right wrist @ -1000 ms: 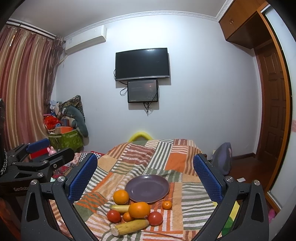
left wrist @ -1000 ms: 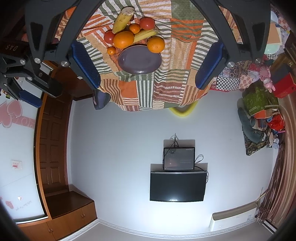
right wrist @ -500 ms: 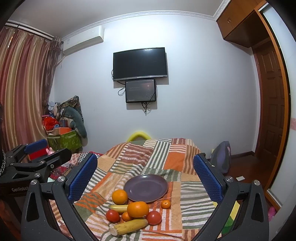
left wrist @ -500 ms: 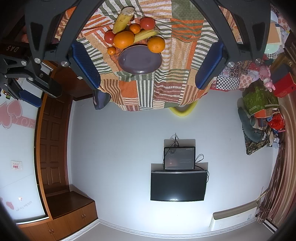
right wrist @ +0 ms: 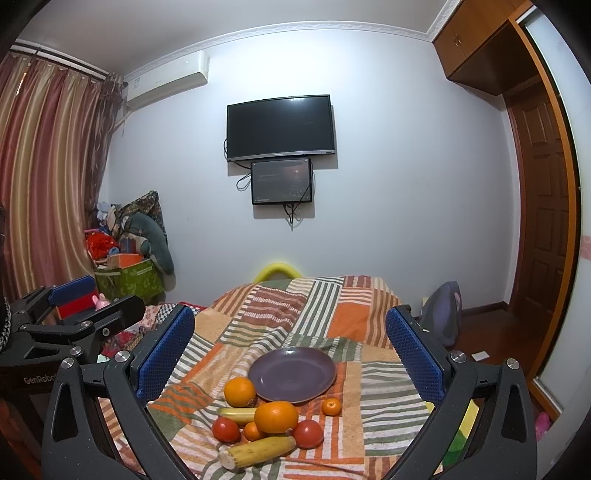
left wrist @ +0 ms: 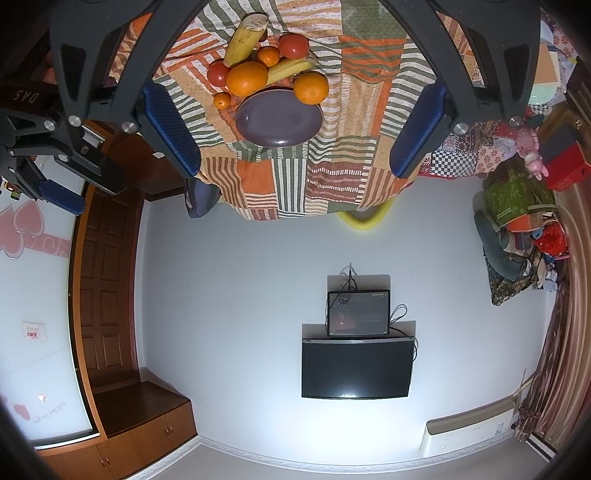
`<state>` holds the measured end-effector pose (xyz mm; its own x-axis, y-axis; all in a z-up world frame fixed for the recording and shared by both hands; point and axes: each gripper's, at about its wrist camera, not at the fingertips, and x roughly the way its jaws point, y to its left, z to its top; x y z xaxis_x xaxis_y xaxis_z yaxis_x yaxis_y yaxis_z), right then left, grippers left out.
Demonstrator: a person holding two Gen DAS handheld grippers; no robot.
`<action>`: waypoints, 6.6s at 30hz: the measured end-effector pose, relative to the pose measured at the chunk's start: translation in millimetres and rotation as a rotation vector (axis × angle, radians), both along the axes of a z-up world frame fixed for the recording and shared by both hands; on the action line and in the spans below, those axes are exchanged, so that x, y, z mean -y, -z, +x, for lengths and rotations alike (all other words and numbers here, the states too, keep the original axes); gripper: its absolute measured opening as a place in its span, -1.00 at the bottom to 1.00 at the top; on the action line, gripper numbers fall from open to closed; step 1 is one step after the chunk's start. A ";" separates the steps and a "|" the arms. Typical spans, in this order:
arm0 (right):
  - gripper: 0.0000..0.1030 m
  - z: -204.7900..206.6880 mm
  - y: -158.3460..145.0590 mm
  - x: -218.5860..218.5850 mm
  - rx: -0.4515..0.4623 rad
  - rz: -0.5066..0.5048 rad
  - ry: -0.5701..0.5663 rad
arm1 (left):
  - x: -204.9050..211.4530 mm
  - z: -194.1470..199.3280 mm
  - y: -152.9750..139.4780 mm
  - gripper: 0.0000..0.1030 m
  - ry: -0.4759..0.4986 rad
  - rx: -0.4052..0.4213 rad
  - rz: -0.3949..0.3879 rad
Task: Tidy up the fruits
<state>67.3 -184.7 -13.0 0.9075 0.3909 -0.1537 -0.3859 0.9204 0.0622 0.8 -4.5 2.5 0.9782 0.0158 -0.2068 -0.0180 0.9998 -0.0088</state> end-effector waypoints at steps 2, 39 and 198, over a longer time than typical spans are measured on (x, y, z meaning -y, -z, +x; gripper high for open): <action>1.00 0.0 0.6 -0.5 0.000 0.000 0.000 | -0.2 -0.3 0.2 1.00 0.001 0.000 -0.002; 0.60 99.9 120.9 -38.8 -0.422 -0.216 -0.169 | -67.0 113.8 110.1 0.07 -0.011 -0.461 -0.023; 0.97 102.3 203.9 -29.5 -0.715 -0.438 -0.181 | -31.5 129.3 218.6 0.70 0.137 -0.872 0.021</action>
<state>169.7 -155.2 -216.9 0.4641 0.2921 -0.8363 -0.5331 0.8461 -0.0003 130.1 27.0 -216.1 0.4662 -0.0779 -0.8812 0.1101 0.9935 -0.0296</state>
